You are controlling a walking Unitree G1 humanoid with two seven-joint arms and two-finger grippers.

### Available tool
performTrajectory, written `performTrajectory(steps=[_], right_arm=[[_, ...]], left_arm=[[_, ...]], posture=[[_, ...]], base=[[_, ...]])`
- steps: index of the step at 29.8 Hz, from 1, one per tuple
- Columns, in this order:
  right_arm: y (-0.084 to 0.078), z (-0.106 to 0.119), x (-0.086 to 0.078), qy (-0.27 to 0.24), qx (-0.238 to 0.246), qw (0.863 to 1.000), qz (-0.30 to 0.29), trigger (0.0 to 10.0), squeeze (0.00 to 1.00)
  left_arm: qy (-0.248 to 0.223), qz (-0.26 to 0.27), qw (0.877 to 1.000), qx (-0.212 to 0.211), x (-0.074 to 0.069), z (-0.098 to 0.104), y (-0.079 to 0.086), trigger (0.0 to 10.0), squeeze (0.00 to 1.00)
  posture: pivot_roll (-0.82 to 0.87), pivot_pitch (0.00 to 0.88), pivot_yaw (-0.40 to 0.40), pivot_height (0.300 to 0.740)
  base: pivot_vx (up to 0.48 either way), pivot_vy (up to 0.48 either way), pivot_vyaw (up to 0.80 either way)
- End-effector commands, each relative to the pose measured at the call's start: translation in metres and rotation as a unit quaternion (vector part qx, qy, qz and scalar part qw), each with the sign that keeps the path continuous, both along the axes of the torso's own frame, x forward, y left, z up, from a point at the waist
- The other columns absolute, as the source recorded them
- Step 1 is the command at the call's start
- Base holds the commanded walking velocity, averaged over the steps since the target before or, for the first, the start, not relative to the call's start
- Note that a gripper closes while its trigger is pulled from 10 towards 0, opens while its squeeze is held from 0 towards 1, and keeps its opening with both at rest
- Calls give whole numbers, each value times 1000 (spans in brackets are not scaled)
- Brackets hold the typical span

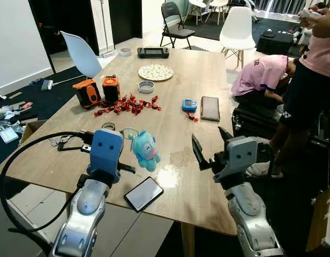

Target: Hang keys on a hook

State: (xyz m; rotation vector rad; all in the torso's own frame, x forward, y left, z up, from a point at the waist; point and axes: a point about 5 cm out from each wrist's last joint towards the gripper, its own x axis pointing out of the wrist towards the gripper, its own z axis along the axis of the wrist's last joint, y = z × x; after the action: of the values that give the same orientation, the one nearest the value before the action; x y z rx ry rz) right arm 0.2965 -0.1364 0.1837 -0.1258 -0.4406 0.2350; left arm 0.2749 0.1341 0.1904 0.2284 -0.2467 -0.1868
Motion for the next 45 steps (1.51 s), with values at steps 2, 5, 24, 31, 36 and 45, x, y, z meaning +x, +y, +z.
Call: performTrajectory(steps=[2,5,24,31,36,45], right_arm=[[3,-8,-2,12,-3,1000,6,10000,0],[4,-9,-3,13,-3,1000,9,10000,0],[3,-10,0,17,-9,1000,3,10000,0],[4,-10,2,18,-11,1000,7,10000,0],[5,-10,2,19,-12,1000,8,10000,0],[5,-11,3,19,-12,1000,9,10000,0]], left_arm=[[0,-5,1000,-2,-5,-2,-3,10000,0],[2,-4,1000,-4,-5,-3,-3,10000,0],[2,6,1000,0,-3,-3,-1,10000,0],[4,12,1000,0,-4,-4,1,10000,0],[4,13,1000,1,-4,-5,1,10000,0],[5,14,1000,2,-3,-5,2,10000,0]], posture=[[105,102,-8,740],[103,104,-8,740],[109,109,-7,740],[121,110,-17,740],[122,109,-17,740],[124,102,-15,740]], base=[[0,0,0],[0,0,0],[0,0,0],[0,0,639],[0,0,800],[0,0,799]])
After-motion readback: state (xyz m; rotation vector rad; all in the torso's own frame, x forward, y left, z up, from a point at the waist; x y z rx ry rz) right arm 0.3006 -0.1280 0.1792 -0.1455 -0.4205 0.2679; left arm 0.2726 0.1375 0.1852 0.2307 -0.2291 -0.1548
